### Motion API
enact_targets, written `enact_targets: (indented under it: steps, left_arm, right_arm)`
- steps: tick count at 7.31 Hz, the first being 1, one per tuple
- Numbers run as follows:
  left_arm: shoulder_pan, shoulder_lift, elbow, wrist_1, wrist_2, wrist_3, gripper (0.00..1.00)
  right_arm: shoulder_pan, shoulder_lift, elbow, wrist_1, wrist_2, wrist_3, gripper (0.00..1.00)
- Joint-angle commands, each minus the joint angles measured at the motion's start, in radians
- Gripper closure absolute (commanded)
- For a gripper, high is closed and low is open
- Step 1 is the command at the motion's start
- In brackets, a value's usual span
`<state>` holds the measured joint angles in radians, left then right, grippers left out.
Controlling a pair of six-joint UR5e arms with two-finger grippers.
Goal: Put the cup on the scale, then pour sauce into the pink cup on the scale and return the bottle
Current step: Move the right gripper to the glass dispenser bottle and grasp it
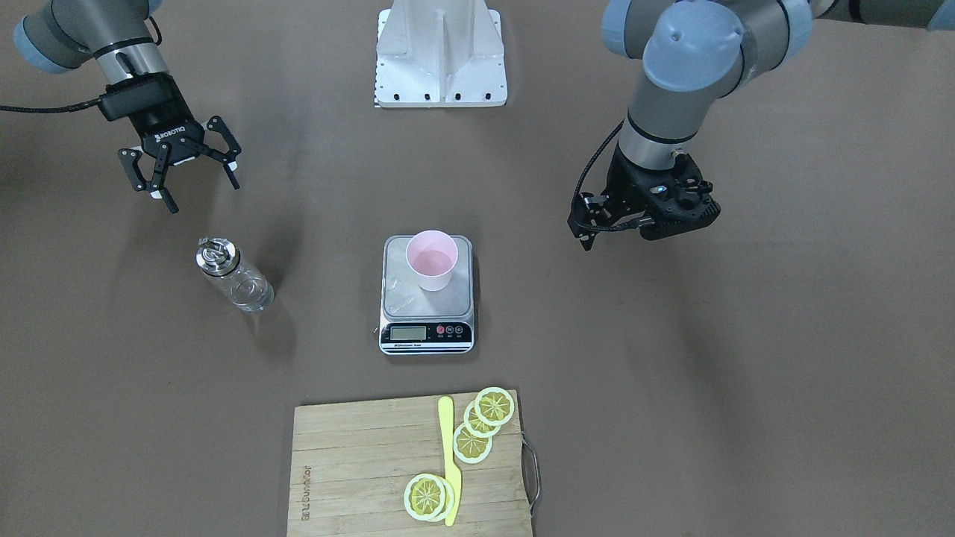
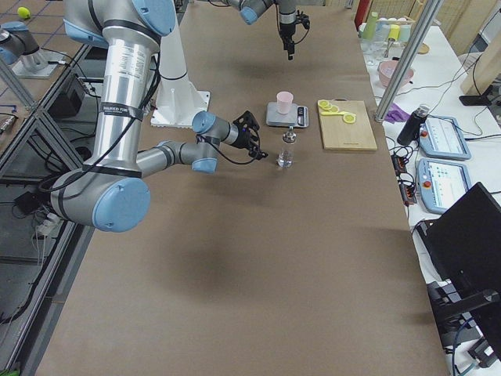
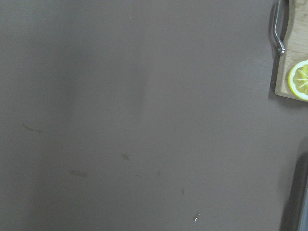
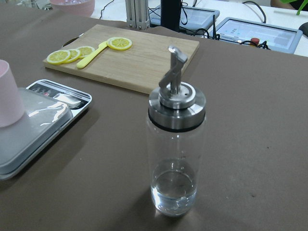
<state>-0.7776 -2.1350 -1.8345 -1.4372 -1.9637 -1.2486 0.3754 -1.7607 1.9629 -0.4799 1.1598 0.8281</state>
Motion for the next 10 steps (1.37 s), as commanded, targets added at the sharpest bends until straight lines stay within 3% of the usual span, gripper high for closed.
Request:
enact_targets:
  steps: [1, 2, 3, 5, 10]
  left_arm:
    - [0.011, 0.001, 0.011, -0.002, 0.009, 0.0, 0.01]
    - [0.02, 0.0, 0.014, -0.002, 0.038, 0.0, 0.01]
    - [0.02, -0.003, 0.014, -0.003, 0.039, 0.0, 0.01]
    - [0.02, -0.008, 0.023, -0.003, 0.039, 0.0, 0.01]
    - [0.031, -0.008, 0.035, -0.014, 0.039, 0.0, 0.01]
  right_arm:
    - [-0.009, 0.026, -0.015, 0.004, -0.086, -0.051, 0.0]
    - [-0.012, 0.03, -0.033, 0.013, -0.098, -0.079, 0.0]
    - [-0.012, 0.044, -0.109, 0.083, -0.103, -0.079, 0.0]
    - [-0.01, 0.131, -0.334, 0.307, -0.144, -0.083, 0.0]
    - [-0.007, 0.195, -0.361, 0.323, -0.147, -0.099, 0.0]
